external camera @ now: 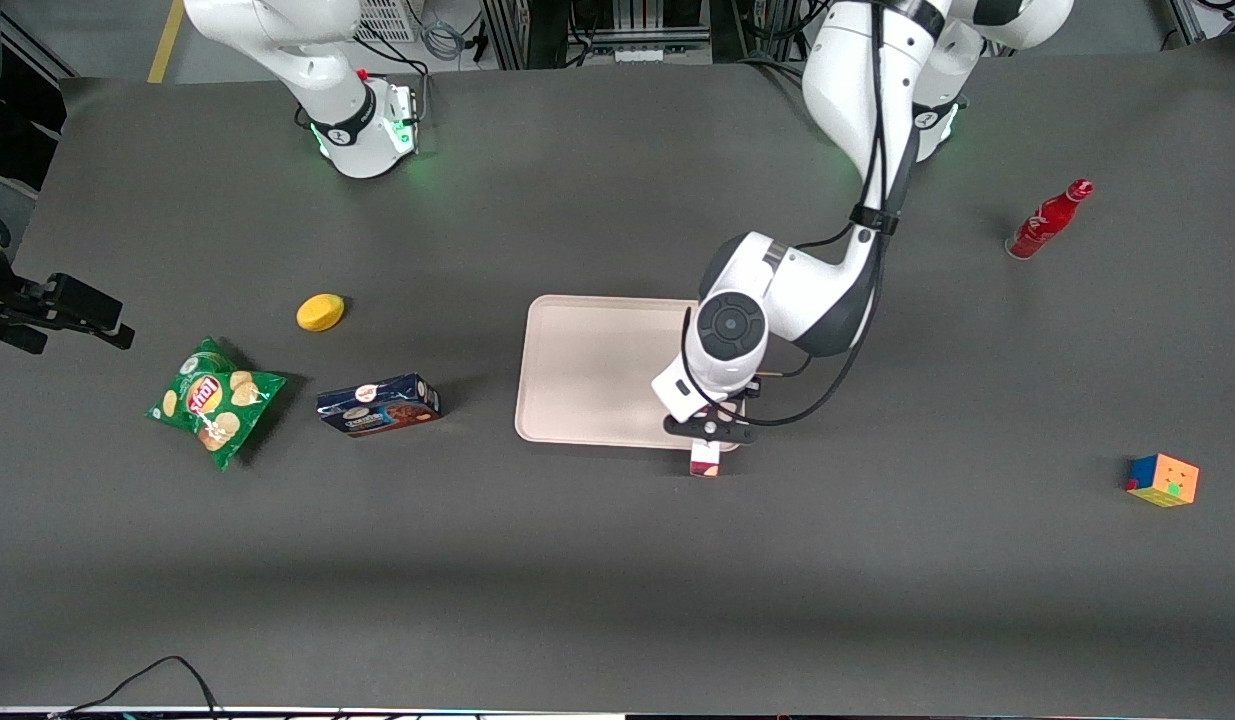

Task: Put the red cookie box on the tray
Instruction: 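Carry the held cookie box over to the pink tray, then lower the cookie box upright onto the tray's edge area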

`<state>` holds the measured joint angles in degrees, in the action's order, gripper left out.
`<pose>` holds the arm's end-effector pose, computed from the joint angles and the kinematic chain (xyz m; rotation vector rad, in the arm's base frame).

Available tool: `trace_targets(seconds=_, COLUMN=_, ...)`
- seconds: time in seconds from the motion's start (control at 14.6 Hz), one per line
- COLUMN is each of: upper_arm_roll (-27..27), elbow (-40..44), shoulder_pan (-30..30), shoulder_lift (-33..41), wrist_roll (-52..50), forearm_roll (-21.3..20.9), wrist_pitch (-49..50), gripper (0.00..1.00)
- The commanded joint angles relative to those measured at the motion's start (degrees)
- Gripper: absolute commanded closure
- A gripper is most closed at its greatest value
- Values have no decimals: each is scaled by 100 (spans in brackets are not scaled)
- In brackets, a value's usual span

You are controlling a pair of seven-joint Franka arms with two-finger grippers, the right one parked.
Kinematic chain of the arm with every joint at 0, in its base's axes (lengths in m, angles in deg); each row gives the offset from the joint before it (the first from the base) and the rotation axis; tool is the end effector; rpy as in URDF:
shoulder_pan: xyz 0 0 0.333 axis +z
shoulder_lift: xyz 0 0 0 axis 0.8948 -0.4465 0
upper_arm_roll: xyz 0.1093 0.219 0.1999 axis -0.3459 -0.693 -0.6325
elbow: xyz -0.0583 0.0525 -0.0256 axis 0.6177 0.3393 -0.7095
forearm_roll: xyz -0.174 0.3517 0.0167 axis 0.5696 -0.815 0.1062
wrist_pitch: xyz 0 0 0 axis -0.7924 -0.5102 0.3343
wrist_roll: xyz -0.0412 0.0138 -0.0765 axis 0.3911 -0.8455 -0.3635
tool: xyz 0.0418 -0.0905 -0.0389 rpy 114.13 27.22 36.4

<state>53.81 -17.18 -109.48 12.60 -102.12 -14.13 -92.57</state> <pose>0.5599 -0.4059 0.2526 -3.1190 0.2344 0.1453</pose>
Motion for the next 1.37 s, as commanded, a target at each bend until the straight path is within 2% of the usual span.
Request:
trace_targets(seconds=0.0, upper_arm_roll=-171, elbow=-339, shoulder_pan=-216, shoulder_lift=273, wrist_roll=-112, forearm_roll=30, wrist_pitch=-44, gripper=100)
trace_targets(seconds=0.21, upper_arm_roll=-162, elbow=-751, shoulder_pan=-242, shoulder_lift=607, wrist_roll=-112, forearm_roll=21, wrist_pitch=-79, gripper=100)
trace_targets(seconds=0.41, upper_arm_roll=-144, elbow=-1428, shoulder_pan=-312, shoulder_lift=941, wrist_roll=-112, forearm_roll=21, wrist_pitch=-648, gripper=100)
trace_targets(seconds=0.96, upper_arm_roll=-118, elbow=-2212, shoulder_pan=-515, shoulder_lift=1161, wrist_roll=-305, forearm_roll=56, wrist_pitch=-1581, gripper=99)
trace_targets(seconds=1.16, upper_arm_roll=-118, elbow=-2335, shoulder_pan=-602, shoulder_lift=1153, wrist_roll=-437, forearm_roll=65, wrist_pitch=-1722, gripper=89)
trace_targets(seconds=1.3, upper_arm_roll=-118, elbow=-2326, shoulder_pan=-603, shoulder_lift=1153, wrist_roll=-472, forearm_roll=74, wrist_pitch=-1731, gripper=74)
